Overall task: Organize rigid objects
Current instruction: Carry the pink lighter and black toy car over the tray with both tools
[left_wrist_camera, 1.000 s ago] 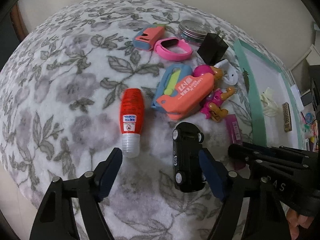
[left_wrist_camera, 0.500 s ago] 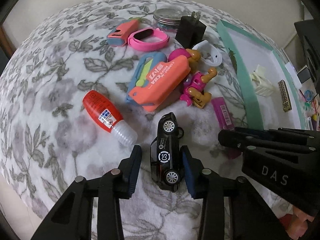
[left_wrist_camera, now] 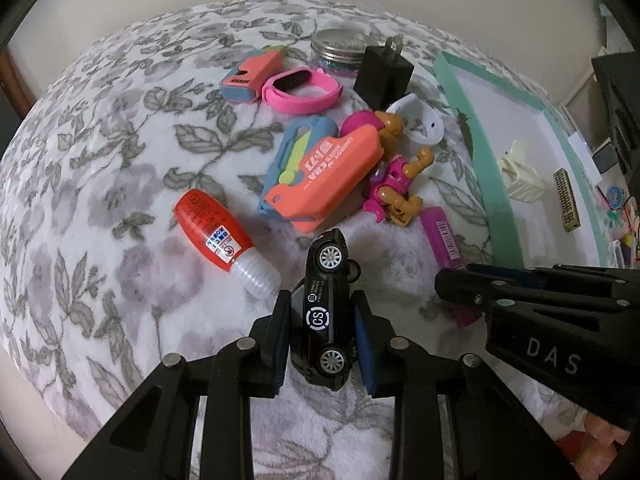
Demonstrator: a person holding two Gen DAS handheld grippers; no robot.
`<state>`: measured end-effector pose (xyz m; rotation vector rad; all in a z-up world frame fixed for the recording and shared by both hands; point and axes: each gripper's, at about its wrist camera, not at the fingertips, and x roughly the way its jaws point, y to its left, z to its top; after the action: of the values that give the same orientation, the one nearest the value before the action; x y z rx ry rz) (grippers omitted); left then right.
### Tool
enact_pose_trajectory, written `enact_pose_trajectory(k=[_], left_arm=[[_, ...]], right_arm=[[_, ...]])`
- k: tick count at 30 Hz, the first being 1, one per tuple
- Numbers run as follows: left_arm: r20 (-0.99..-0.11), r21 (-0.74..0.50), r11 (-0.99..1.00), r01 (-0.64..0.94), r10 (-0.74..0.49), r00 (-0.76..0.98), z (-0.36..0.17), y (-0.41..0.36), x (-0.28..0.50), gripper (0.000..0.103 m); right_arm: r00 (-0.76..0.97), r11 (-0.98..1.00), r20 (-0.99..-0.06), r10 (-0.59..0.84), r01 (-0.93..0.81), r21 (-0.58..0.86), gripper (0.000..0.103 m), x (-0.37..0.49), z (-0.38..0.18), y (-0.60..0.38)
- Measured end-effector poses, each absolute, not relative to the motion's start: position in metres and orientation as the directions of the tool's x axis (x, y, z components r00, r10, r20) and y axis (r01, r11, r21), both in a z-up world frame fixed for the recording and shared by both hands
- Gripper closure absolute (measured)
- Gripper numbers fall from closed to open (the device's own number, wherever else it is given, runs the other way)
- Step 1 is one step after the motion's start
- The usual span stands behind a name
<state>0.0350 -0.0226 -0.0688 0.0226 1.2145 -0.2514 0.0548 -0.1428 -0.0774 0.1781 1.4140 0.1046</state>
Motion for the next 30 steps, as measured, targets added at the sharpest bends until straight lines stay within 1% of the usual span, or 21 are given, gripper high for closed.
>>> enact_pose_trajectory(k=[6, 10, 13, 17, 19, 22, 25, 30], left_arm=[[-0.913, -0.154, 0.972, 0.179, -0.209, 0.352, -0.046, -0.012, 0.036, 0.073], [-0.894, -0.17, 0.969, 0.178, -0.227, 0.386, -0.023, -0.014, 0.044, 0.073], [-0.881, -0.167, 0.97, 0.178, -0.228, 0.415, -0.002, -0.023, 0.052, 0.073], [-0.859, -0.159, 0.961, 0.225, -0.247, 0.449, 0.026, -0.051, 0.057, 0.073], [-0.853, -0.148, 0.955, 0.258, -0.255, 0.456, 0.035, -0.069, 0.058, 0.073], [-0.846, -0.148, 0.946, 0.288, -0.272, 0.459, 0.045, -0.094, 0.057, 0.073], [-0.846, -0.143, 0.939, 0.313, -0.28, 0.454, 0.051, -0.116, 0.057, 0.073], [-0.845, -0.143, 0.937, 0.319, -0.283, 0.454, 0.057, -0.143, 0.057, 0.073]], right_arm=[[0.236, 0.969, -0.944, 0.231, 0.034, 0.245, 0.082, 0.054, -0.053, -0.148], [0.327, 0.966, -0.918, 0.225, 0.05, 0.255, 0.082, 0.052, -0.026, -0.158], [0.4, 0.974, -0.905, 0.147, 0.102, 0.203, 0.082, 0.05, -0.008, -0.173], [0.469, 0.977, -0.883, 0.023, 0.176, 0.119, 0.082, 0.046, 0.015, -0.197], [0.49, 0.972, -0.871, -0.017, 0.213, 0.101, 0.082, 0.043, 0.023, -0.211], [0.501, 0.955, -0.865, -0.022, 0.265, 0.129, 0.082, 0.036, 0.03, -0.237], [0.492, 0.936, -0.865, -0.103, 0.342, 0.083, 0.082, 0.031, 0.034, -0.264], [0.476, 0.891, -0.858, -0.194, 0.451, 0.049, 0.082, 0.017, 0.041, -0.305]])
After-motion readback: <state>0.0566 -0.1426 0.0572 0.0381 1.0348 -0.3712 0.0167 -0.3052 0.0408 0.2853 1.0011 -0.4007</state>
